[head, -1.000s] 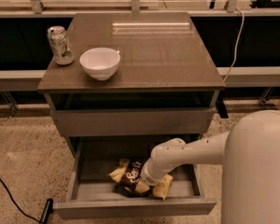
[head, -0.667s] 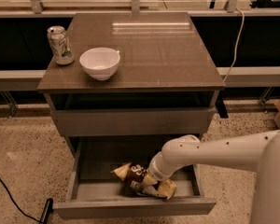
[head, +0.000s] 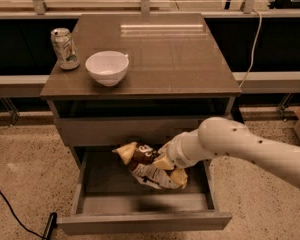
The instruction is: Pick brown chip bag from middle drawer and place on counter
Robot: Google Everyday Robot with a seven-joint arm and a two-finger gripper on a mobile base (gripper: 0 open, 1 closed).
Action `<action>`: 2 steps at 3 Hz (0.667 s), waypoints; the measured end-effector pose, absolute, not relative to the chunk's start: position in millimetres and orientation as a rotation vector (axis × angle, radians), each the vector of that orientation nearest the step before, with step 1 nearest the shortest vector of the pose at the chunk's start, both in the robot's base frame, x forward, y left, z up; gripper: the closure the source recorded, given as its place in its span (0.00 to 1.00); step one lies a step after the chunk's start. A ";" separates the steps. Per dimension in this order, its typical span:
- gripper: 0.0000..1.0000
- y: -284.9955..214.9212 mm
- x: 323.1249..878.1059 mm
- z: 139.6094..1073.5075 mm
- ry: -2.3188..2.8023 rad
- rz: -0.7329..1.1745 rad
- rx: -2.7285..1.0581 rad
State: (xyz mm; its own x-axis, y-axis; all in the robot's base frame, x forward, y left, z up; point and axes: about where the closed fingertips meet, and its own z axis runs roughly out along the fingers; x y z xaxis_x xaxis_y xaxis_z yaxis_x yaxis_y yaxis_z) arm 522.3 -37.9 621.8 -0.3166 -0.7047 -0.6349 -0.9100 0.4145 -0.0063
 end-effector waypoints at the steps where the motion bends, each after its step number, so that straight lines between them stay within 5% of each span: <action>1: 1.00 -64.4 518.6 712.9 1.975 0.496 -1.360; 2: 1.00 -110.0 517.8 782.8 1.834 0.475 -1.411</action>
Offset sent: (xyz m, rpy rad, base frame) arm -0.0323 -0.1429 0.2605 0.0921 -0.3140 0.4040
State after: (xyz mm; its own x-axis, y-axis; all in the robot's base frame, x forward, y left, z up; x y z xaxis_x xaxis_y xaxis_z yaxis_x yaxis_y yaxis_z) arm 517.8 -110.0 782.8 -0.1009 -0.6523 -0.7512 -0.9351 0.3201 -0.1524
